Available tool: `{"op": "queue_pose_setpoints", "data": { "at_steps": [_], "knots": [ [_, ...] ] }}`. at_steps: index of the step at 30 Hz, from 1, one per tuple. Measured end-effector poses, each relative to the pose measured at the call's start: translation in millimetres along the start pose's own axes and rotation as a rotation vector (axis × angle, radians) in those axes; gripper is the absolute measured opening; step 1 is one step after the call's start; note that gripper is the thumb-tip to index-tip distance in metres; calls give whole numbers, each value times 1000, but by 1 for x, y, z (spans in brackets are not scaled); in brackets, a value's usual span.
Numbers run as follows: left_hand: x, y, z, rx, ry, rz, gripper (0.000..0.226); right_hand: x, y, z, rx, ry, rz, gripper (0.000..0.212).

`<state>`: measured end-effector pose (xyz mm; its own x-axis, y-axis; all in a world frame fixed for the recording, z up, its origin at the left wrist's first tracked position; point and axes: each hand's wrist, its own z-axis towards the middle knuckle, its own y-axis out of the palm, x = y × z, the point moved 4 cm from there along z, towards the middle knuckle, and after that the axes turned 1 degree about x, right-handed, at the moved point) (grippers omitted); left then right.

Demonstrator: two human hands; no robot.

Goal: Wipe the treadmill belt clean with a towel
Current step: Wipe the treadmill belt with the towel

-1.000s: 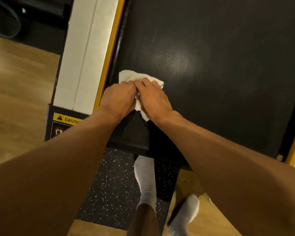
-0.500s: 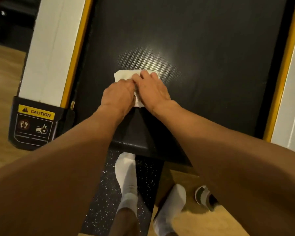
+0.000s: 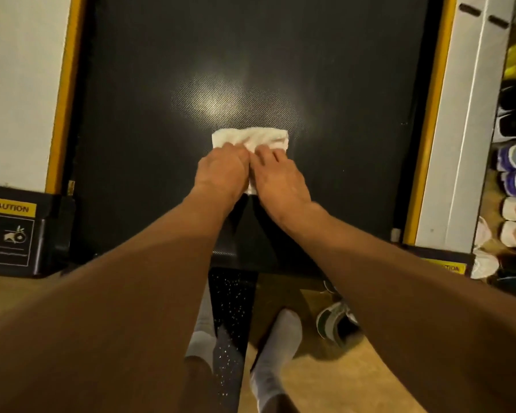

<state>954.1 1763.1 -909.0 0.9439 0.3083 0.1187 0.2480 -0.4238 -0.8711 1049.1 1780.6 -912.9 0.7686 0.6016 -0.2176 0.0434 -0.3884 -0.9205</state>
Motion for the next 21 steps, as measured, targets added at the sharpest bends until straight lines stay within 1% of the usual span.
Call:
{"op": "queue_pose_setpoints", "data": {
  "at_steps": [2,4,7,9,10,11,12,14,15,16,18,20,21],
  "knots": [
    [5,10,-18,-18,45,3,28,-2,12,-27,-28,11,125,50],
    [4,14,-23,-29,80,36,28,2,14,-30,-46,-3,171,55],
    [4,-2,0,91,104,183,29,10,6,-3,-92,16,72,56],
    [11,-14,10,219,143,299,28,9,-1,7,-83,70,60,60],
    [16,-15,7,235,177,322,27,8,0,5,-86,96,79,60],
    [21,-12,1,211,206,307,28,6,6,-3,-100,107,110,59],
    [25,-5,-9,168,229,265,29,4,13,-15,-116,96,89,60],
    [26,7,-28,53,230,191,36,9,23,-35,-144,20,-8,61],
    [24,11,-29,31,218,170,37,18,22,-35,-143,1,-11,59],
    [23,9,-26,32,203,143,33,26,18,-28,-134,-6,-16,59],
    [31,-2,-11,73,187,55,22,43,10,-8,-109,38,-38,59],
    [47,-12,0,119,180,-19,20,52,3,4,-91,76,-38,65],
    [54,-14,-2,131,152,-55,20,50,3,-1,-113,85,-16,69]
  ]
}}
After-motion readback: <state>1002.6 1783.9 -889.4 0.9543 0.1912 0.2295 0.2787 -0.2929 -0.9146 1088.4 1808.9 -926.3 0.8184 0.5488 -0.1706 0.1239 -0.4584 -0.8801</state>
